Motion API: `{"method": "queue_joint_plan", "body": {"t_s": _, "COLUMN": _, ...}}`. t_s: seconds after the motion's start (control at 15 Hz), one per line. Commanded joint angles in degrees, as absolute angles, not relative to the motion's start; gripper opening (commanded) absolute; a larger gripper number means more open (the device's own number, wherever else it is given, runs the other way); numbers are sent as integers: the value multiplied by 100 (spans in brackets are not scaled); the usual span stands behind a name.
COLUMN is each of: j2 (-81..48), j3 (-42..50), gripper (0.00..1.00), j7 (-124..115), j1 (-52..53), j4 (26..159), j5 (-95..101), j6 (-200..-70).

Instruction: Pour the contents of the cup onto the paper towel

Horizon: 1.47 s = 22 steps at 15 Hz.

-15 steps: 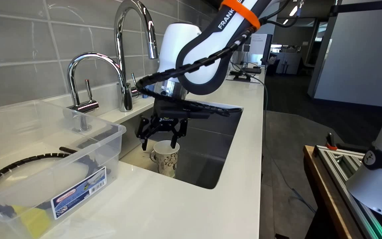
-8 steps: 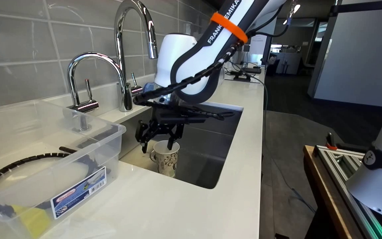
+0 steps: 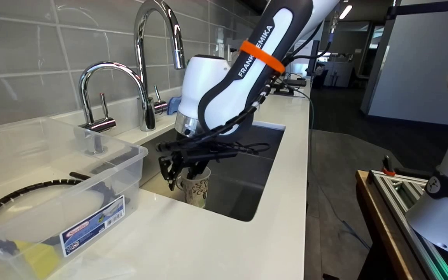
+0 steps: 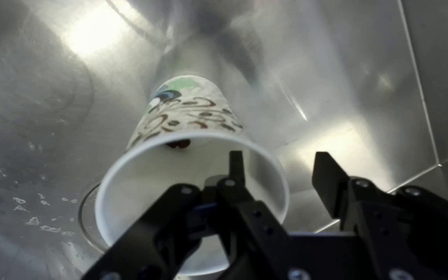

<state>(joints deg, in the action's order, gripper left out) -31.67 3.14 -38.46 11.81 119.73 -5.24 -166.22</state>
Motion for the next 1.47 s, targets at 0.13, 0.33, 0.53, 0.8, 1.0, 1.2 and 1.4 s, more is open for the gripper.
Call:
{"method": "queue_joint_plan", "body": {"t_s": 0.13, "j2": -3334, "j3": 889, "gripper": 5, "j7": -3935, "j1": 1745, "j4": 11859, "j5": -378, "j6": -16665}}
{"method": "queue_joint_plan", "body": {"t_s": 0.33, "j2": -3271, "j3": 1342, "gripper": 0, "j7": -4194, "j1": 2129, "j4": 11917, "j5": -258, "j6": -16590}}
{"method": "queue_joint_plan", "body": {"t_s": 0.53, "j2": -3127, "j3": 1970, "gripper": 2, "j7": -5014, "j1": 2756, "j4": 12000, "j5": -121, "j6": -16409}}
{"method": "queue_joint_plan", "body": {"t_s": 0.8, "j2": -2699, "j3": 2581, "gripper": 2, "j7": -6328, "j1": 3555, "j4": 12102, "j5": 447, "j6": -15655}}
{"method": "queue_joint_plan", "body": {"t_s": 1.0, "j2": -2234, "j3": 2530, "gripper": 2, "j7": -7299, "j1": 3748, "j4": 12112, "j5": 1205, "j6": -14818}}
{"method": "queue_joint_plan", "body": {"t_s": 1.2, "j2": -1643, "j3": 1999, "gripper": 2, "j7": -7790, "j1": 3412, "j4": 12065, "j5": 1664, "j6": -13995}}
{"method": "queue_joint_plan", "body": {"t_s": 1.4, "j2": -1116, "j3": 1344, "gripper": 2, "j7": -7880, "j1": 2892, "j4": 12023, "j5": 1786, "j6": -13474}}
